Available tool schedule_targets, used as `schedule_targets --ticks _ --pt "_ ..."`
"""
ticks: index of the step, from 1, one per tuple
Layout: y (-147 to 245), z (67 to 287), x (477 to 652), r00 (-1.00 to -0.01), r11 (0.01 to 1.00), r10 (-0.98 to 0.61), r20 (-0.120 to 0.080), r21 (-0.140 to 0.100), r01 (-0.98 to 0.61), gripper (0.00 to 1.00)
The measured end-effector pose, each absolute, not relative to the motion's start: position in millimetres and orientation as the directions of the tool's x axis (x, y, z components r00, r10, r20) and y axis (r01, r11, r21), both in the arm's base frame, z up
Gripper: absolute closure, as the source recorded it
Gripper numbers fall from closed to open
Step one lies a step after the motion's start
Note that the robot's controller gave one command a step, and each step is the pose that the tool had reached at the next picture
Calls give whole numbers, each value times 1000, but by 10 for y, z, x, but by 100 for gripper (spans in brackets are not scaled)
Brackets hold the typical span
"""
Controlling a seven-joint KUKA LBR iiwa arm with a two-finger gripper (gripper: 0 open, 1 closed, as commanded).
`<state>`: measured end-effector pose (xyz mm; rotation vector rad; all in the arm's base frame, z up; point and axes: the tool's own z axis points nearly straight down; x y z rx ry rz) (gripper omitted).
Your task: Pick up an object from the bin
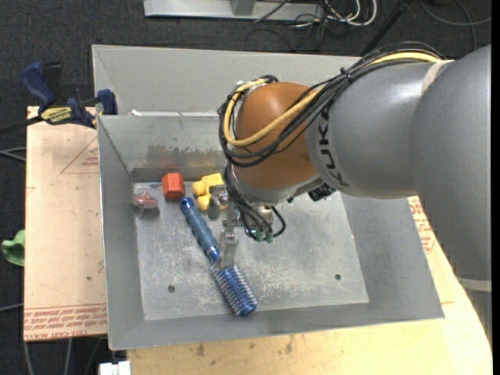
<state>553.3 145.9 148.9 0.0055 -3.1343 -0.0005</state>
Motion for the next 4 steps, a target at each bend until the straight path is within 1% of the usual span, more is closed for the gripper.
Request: schedule_targets --ticks 1,2,3,4 --pt "1254 681 5363 -946 946 324 4 -1 324 0" --pt "1384 1002 5313 -876 876 482 -1 3 482 0" --pt "1525 1032 5243 -786 786 618 1 1 618 0" --pt "1314 686 5266 -533 533 846 2 -3 846 0"
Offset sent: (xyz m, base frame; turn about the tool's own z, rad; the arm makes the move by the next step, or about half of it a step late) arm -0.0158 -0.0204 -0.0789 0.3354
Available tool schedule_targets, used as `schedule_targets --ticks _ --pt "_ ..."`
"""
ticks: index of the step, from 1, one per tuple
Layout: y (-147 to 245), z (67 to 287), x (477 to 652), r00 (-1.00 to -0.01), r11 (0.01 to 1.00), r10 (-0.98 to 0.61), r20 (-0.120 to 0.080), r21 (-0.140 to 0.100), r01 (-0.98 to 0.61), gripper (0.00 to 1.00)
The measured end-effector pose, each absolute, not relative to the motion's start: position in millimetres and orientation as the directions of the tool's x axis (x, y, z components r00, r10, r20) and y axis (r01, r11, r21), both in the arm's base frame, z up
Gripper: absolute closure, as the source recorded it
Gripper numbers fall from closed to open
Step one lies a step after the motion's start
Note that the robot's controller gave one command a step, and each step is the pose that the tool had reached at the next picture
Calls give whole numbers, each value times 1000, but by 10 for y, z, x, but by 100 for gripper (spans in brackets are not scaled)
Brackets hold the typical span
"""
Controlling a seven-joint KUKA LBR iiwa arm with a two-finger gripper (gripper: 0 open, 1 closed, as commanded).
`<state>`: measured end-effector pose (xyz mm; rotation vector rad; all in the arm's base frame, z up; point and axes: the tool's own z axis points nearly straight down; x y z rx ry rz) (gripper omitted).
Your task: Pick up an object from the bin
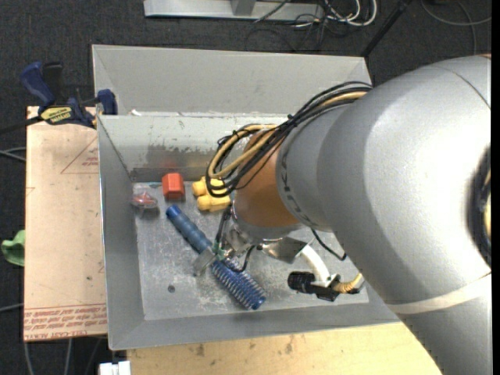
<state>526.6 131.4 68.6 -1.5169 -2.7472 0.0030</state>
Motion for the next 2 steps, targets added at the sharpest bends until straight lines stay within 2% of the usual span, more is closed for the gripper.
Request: schedule_targets --ticks 1,2 --pt "1318 685 5266 -535 535 845 0 -1 845 0" --pt "1321 690 5268 -535 535 845 1 0 845 100"
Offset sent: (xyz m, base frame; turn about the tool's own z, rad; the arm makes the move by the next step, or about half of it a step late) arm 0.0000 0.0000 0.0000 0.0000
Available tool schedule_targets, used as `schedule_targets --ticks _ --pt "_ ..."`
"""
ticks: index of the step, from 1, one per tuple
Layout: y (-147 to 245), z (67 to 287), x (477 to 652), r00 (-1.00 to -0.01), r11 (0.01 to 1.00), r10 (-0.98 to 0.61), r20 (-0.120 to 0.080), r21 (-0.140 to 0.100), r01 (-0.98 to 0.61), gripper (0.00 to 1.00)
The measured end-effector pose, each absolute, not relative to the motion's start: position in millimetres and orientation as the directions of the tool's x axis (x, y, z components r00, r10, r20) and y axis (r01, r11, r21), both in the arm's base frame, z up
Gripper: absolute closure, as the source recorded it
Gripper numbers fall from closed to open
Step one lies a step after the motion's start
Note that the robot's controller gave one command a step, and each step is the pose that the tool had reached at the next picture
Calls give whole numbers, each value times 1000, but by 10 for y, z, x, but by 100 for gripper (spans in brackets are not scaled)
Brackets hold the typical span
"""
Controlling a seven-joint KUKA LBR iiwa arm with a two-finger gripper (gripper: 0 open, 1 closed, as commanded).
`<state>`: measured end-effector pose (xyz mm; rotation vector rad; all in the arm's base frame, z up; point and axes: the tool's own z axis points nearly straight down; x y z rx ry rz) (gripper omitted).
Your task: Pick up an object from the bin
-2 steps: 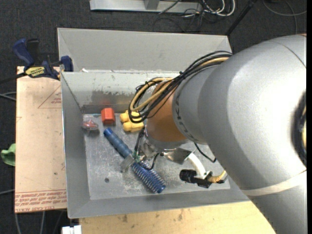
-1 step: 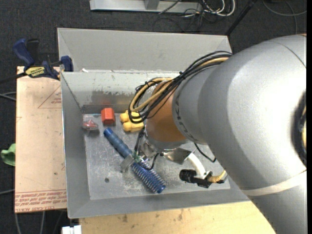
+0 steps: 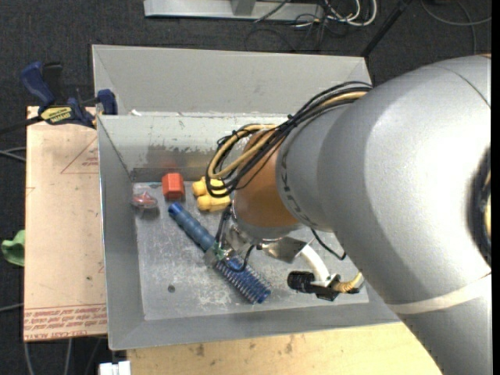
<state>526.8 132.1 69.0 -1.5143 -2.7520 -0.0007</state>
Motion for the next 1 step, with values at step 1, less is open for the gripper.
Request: schedule_targets --ticks 1 --pt "1326 1942 5282 -539 539 842 -2 6 842 100"
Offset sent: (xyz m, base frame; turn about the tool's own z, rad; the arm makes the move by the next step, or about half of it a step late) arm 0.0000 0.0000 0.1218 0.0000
